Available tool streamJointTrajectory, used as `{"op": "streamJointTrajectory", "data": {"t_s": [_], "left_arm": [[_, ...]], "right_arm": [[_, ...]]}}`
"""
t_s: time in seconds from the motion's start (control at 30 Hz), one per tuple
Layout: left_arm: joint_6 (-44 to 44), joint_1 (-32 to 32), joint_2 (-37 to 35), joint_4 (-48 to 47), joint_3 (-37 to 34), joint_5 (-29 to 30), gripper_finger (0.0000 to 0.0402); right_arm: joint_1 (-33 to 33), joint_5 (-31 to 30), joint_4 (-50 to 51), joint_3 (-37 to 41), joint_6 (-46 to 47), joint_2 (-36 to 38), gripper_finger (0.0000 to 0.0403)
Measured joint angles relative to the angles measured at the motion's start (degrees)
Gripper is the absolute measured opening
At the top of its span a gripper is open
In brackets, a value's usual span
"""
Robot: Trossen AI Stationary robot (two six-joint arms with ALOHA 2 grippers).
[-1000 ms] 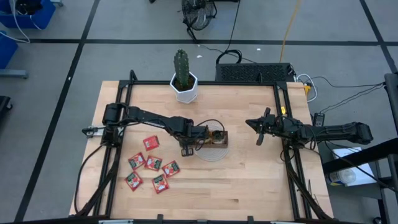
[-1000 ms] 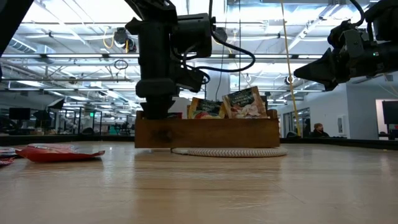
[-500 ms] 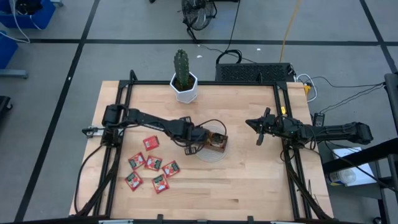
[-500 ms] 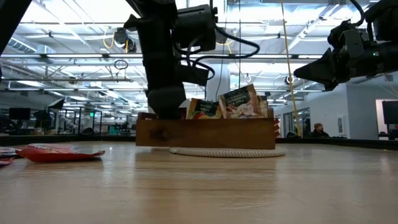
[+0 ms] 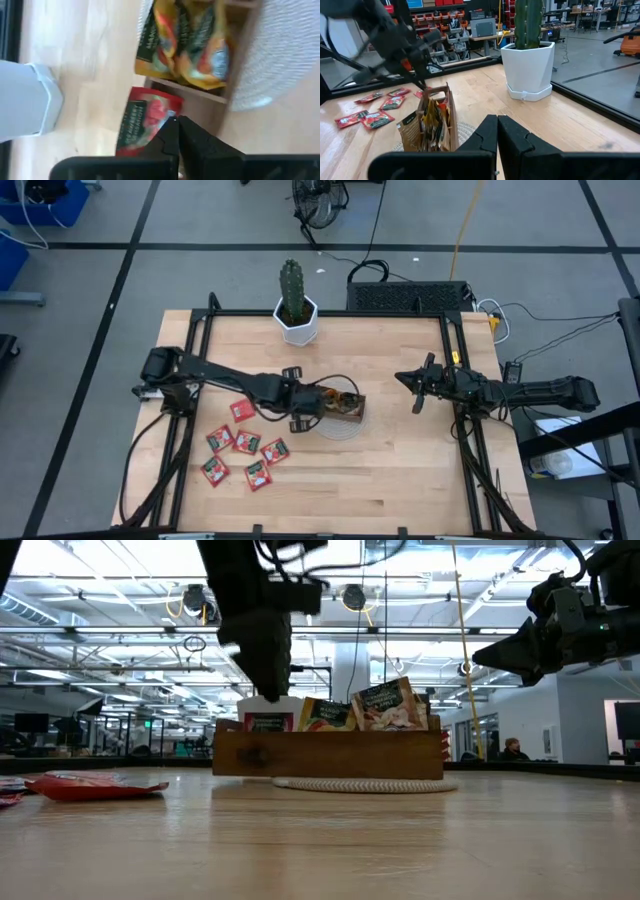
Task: Pick & Place Tea
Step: Put the red tea bag into the left section of the wooden organizer
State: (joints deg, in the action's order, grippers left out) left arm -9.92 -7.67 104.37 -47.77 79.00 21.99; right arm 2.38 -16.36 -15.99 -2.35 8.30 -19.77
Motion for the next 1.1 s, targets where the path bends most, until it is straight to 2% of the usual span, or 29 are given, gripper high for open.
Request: {"op": "streamJointTrajectory", "data": {"t_s": [0.13,0.23,0.4,0.57,0.67,0.8,0.97,1.1], "left_arm": [[-3.3,-1.0,-3.0,-6.2,0.0,-5.3,0.0036],[-10.5,-1.5,-4.3,-14.1,0.0,-5.1,0.0062],[-24.4,-2.2,-4.5,-22.9,-1.3,-5.5,0.0136],[-30.8,-6.0,-5.2,-26.6,-8.1,-11.4,0.0212],[-37.0,-8.8,-8.6,-23.9,-14.9,-12.0,0.0242],[-45.4,-12.1,-15.2,-13.2,-24.1,-15.8,0.0261],[-51.6,-15.4,-20.7,-0.1,-31.1,-21.7,0.026],[-55.5,-16.8,-21.3,1.3,-33.6,-21.7,0.0249]], "right_arm": [[0.0,0.0,0.0,0.0,0.0,0.0,0.0],[0.0,0.0,0.0,0.0,0.0,0.0,0.0],[0.0,0.0,0.0,0.0,0.0,0.0,0.0],[0.0,0.0,0.0,0.0,0.0,0.0,0.0],[0.0,0.0,0.0,0.0,0.0,0.0,0.0],[0.0,0.0,0.0,0.0,0.0,0.0,0.0],[0.0,0.0,0.0,0.0,0.0,0.0,0.0],[0.0,0.0,0.0,0.0,0.0,0.0,0.0]]}}
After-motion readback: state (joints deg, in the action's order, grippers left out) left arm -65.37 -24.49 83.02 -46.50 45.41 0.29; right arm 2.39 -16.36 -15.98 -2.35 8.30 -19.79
